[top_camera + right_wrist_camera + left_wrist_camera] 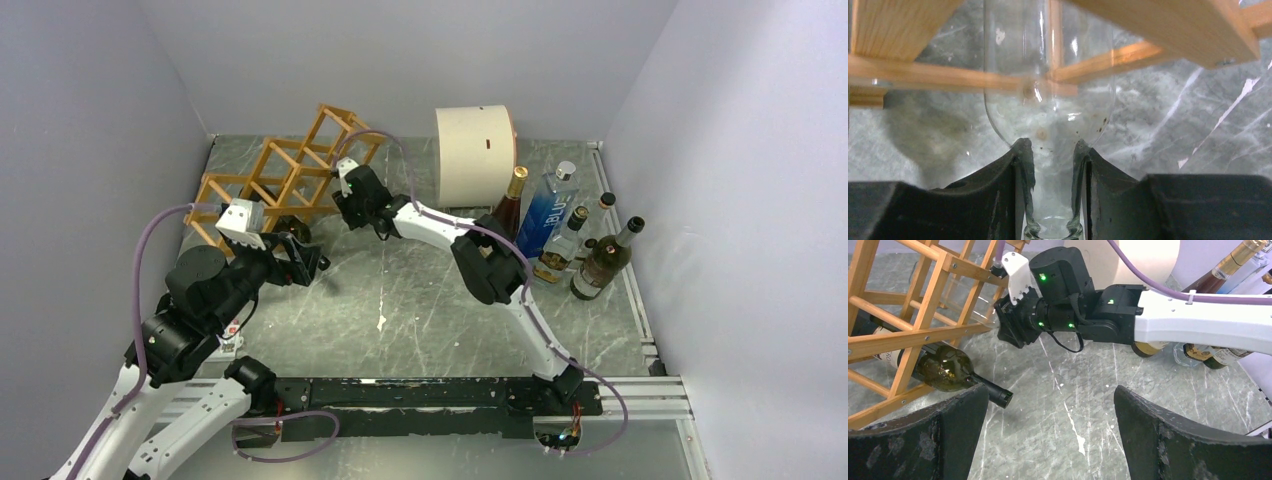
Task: Take the wine bottle off the wine rack
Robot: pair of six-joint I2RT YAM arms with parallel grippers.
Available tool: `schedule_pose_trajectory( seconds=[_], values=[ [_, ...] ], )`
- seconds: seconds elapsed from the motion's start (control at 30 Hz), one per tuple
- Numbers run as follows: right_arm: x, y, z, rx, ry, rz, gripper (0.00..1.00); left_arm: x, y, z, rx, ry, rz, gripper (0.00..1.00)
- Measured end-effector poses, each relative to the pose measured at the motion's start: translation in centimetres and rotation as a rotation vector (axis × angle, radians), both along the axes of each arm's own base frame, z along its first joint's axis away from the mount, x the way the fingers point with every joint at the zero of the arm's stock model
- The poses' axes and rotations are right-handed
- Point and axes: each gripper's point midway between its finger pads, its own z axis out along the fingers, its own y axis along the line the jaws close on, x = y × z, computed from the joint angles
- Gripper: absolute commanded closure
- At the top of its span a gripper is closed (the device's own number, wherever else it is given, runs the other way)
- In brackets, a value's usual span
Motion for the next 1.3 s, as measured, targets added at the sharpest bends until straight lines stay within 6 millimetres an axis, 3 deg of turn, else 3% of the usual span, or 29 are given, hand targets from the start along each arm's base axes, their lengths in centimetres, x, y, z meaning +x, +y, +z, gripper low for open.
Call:
schedule_pose_trajectory(
  seconds=[0.17,0.4,0.57,0.8,1.07,1.3],
  values=[
    [-2.6,-2.4,0.5,-0.015,0.045,0.000,1.00,0.0,-0.1,-0.1,0.000,0.003,-0.004,0.01],
    [-7.1,-6.2,4.8,0.026,0.069,-0.008,1.00,0.2,-0.6,-0.3,0.000,0.015,-0.019,0.01],
    [-10.1,-8.7,8.0,0.062,0.079,-0.005,1.00,1.0,-1.3,-1.5,0.030,0.060,-0.030,0.01],
    [-14.9,-13.0,10.0,0.015,0.148,0.008,1.00,2.0,-2.9,-3.5,0.163,0.076,-0.138,0.01],
    [-19.8,-17.2,11.7,-0.009,0.210,0.050,1.00,1.8,-7.3,-5.4,0.243,-0.025,-0.437,0.09],
    [-23.7,-18.4,12.2,-0.007,0.257,0.191,1.00,0.5,-11.0,-10.4,0.286,-0.014,-0.703,0.02]
  ],
)
